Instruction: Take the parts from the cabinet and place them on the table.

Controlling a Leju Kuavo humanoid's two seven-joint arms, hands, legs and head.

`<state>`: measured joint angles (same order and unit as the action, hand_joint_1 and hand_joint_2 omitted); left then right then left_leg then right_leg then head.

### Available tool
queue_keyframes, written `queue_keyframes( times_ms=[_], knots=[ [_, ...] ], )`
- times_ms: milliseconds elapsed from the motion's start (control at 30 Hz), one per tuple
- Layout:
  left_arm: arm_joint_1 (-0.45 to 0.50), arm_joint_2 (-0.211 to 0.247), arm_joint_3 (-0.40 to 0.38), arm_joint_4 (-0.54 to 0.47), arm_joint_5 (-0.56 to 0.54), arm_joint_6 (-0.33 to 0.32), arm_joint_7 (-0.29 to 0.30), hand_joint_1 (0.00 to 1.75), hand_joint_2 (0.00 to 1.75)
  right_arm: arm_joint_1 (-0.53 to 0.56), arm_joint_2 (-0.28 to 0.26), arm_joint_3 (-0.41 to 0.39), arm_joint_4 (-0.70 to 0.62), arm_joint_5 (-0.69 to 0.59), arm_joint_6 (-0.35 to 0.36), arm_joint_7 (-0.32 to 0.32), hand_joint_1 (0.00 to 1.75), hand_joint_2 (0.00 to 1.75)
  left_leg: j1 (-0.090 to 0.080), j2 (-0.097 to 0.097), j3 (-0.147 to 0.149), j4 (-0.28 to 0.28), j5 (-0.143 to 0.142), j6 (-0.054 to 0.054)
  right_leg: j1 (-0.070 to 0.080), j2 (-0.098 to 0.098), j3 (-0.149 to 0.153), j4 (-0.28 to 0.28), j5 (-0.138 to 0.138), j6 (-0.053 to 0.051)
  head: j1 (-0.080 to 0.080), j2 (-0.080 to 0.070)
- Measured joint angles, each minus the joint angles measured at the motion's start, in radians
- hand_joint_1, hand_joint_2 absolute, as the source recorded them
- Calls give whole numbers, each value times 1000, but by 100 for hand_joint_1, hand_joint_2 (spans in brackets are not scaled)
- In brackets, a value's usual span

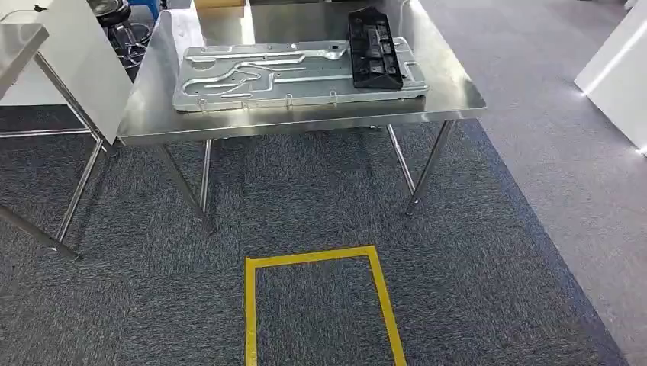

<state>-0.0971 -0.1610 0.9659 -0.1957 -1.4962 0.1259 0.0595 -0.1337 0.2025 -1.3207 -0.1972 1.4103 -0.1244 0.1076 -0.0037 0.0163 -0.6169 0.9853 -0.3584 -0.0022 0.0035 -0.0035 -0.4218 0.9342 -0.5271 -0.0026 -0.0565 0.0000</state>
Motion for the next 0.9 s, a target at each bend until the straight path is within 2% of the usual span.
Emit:
queue_keyframes(
  times_ms=[33,67,100,133,167,200,233,267,300,333,367,400,500,533,567,600,633,667,700,733,767,800,833,867,900],
  knots=[
    [-2,1,-1,0,-2,-1,3,0,0,0,3,2,1,1,0,-1,0,175,4,-4,-9,12,-17,-3,-7,-7,-10,-5,17,-5,0,0],
    [-2,1,-3,0,-3,-2,5,0,0,-1,3,5,1,1,0,-4,0,175,4,-8,-26,49,-84,-6,-6,-7,-30,-6,31,-15,0,0],
    [0,2,-6,0,-4,-3,10,0,0,0,4,7,1,1,0,-5,0,0,7,-8,-42,114,-156,-11,-6,-7,-48,-4,44,-17,0,0],
    [1,3,-8,0,-4,-3,10,0,0,2,5,7,1,1,0,-6,0,0,9,-8,-59,192,-215,-16,-5,-7,-65,0,57,-18,0,0],
    [1,4,-10,0,-4,-4,11,0,0,2,6,8,1,2,0,-7,0,0,9,-8,-69,262,-248,-21,-4,-8,-83,3,69,-17,0,0],
    [0,5,-11,0,-4,-4,11,0,0,2,7,11,1,5,0,-8,0,0,10,-8,-71,312,-245,-24,-4,-9,-103,8,80,-16,0,0],
    [0,6,-11,0,-4,-4,11,0,0,2,7,14,1,8,0,-7,0,0,12,-8,-56,325,-211,-26,-5,-10,-126,16,92,-14,0,0],
    [0,6,-12,0,-4,-4,11,0,0,2,8,16,1,8,0,-7,0,175,14,-8,-22,299,-165,-28,-6,-10,-148,26,101,-11,0,0],
    [-1,8,-13,0,-4,-4,10,0,0,2,9,19,2,8,0,-6,0,175,16,-8,33,234,-128,-29,-7,-9,-173,40,110,-6,0,0],
    [-3,8,-14,0,-4,-4,10,0,0,2,9,20,1,8,-1,-5,0,175,18,-8,98,150,-128,-30,-8,-8,-192,55,115,-1,0,0],
    [-7,8,-15,0,-4,-4,10,0,0,0,9,21,1,5,-2,-6,0,175,17,-9,167,54,-176,-28,-4,-7,-205,68,119,4,0,0],
    [-9,8,-16,0,-4,-4,9,0,0,-4,9,21,1,5,-3,-4,0,175,12,-11,197,-11,-203,-16,-3,-7,-213,79,124,10,0,0],
    [-10,8,-16,0,-4,-6,6,0,0,-8,9,22,1,4,-6,5,0,175,10,-9,170,-1,-188,15,-2,-9,-216,72,157,31,0,0],
    [-10,8,-16,0,-4,-8,5,0,0,-10,8,22,0,4,-8,6,0,175,15,-3,161,-3,-173,26,-8,-4,-221,78,145,36,0,0],
    [-12,8,-17,0,-4,-9,5,0,0,-12,8,22,0,3,-10,6,0,175,15,-1,147,-3,-161,33,-9,-2,-233,101,93,42,0,0],
    [-13,8,-17,0,-5,-9,5,0,0,-16,8,22,0,3,-11,6,0,175,14,0,133,-3,-150,38,-9,-2,-244,152,25,46,0,0],
    [-14,8,-18,0,-6,-10,5,0,0,-20,7,22,0,3,-14,6,0,175,13,0,116,-2,-136,39,-9,-1,-255,230,-42,51,0,0],
    [-14,8,-18,0,-8,-11,4,0,0,-23,7,22,-1,2,-17,6,0,175,11,1,99,-1,-123,40,-8,-1,-264,309,-84,53,0,0],
    [-14,8,-18,0,-8,-11,5,0,0,-25,7,22,-1,2,-17,6,0,175,10,1,83,2,-110,39,-8,-1,-263,367,-91,53,0,0],
    [-14,8,-18,0,-9,-11,5,0,0,-26,7,22,-1,2,-17,6,0,175,8,2,66,4,-98,38,-9,-1,-247,385,-68,52,0,0],
    [-14,8,-18,0,-9,-11,5,0,0,-24,7,23,-1,2,-17,7,0,175,7,2,48,7,-86,37,-9,-1,-215,365,-31,48,0,0],
    [-14,8,-19,0,-10,-7,0,0,0,-21,7,23,0,2,-18,8,0,175,5,1,30,9,-75,36,-9,-1,-163,306,4,43,0,0],
    [-14,8,-20,0,-10,-1,-9,0,0,-19,7,25,0,2,-18,9,0,175,4,-3,17,9,-67,34,-7,-1,-94,212,19,34,0,0],
    [-14,7,-22,0,-10,6,-16,0,0,-18,7,26,-1,2,-18,10,0,0,3,-3,10,10,-58,31,-3,-1,-16,107,-1,22,0,0],
    [-13,5,-24,0,-11,12,-18,0,175,-11,7,27,0,1,-19,8,0,0,-1,-4,7,13,-51,25,5,-3,44,6,-34,13,0,0]
  ],
)
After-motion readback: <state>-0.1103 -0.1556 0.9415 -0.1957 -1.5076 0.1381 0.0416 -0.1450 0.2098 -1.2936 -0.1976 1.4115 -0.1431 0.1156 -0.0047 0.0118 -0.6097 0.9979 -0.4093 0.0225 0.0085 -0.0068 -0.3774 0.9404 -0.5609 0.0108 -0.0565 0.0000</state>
